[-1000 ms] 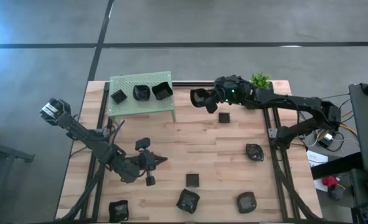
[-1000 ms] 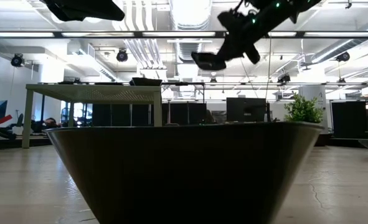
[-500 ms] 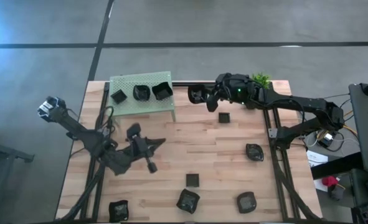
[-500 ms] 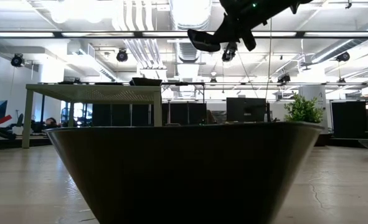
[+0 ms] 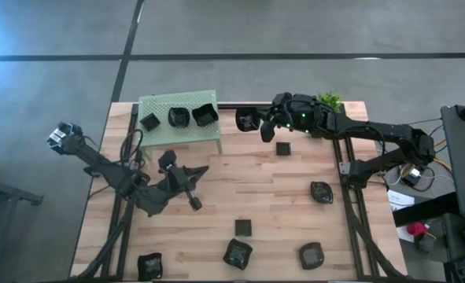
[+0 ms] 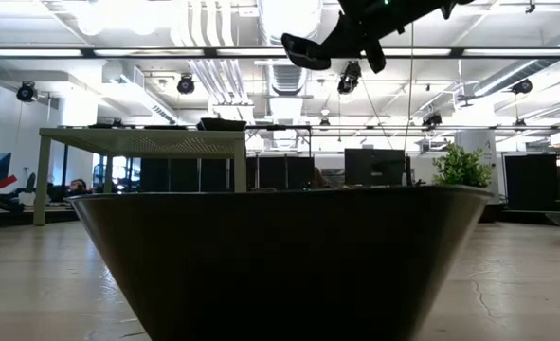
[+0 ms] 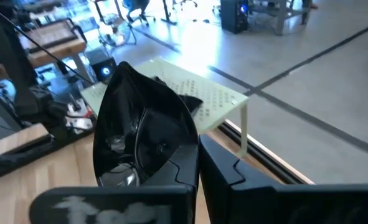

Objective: Pick & Place Mini shaped plates
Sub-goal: Stack the black leaf shaped plate on top of the leaf shaped plate on the shelf

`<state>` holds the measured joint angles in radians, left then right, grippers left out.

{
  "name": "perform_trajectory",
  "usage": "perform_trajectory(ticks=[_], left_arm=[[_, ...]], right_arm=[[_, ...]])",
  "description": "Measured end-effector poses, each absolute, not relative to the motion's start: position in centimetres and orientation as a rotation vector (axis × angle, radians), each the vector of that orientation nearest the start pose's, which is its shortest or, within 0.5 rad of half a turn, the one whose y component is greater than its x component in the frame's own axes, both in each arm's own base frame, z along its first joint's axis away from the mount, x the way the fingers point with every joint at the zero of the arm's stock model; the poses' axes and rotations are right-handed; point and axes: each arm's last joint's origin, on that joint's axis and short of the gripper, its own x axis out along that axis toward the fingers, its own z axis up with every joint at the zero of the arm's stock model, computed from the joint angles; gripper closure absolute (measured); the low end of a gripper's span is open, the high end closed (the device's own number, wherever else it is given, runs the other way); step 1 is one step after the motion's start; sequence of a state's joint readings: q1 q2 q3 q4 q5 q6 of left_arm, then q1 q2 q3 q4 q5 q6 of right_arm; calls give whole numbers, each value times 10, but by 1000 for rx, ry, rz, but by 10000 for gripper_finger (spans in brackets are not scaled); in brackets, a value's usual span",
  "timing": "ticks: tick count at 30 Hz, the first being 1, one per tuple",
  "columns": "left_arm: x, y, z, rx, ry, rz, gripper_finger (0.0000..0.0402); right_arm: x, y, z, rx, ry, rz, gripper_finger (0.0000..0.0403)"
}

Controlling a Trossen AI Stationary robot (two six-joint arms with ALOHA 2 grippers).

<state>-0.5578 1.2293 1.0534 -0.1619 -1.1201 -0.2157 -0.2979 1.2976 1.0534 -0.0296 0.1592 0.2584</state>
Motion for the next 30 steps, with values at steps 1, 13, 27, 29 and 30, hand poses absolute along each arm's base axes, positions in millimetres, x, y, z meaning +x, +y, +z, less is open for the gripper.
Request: perform_trajectory(ticks=[1, 13, 27, 29, 30], left_arm=[[234, -113, 342, 55, 170, 583, 396], [247, -97, 342, 37, 155, 655, 328], [290, -72, 338, 59, 75, 683, 326], [293, -68, 338, 67, 68, 700, 326], [294, -66, 338, 65, 64, 707, 326]], right_arm=[[280, -89, 331, 269, 210, -480, 394], [286, -72, 336, 206, 179, -408, 394], [291, -58, 341, 135, 133, -349, 394], [290, -58, 340, 131, 136, -349, 394], [290, -58, 340, 130, 137, -349, 394]])
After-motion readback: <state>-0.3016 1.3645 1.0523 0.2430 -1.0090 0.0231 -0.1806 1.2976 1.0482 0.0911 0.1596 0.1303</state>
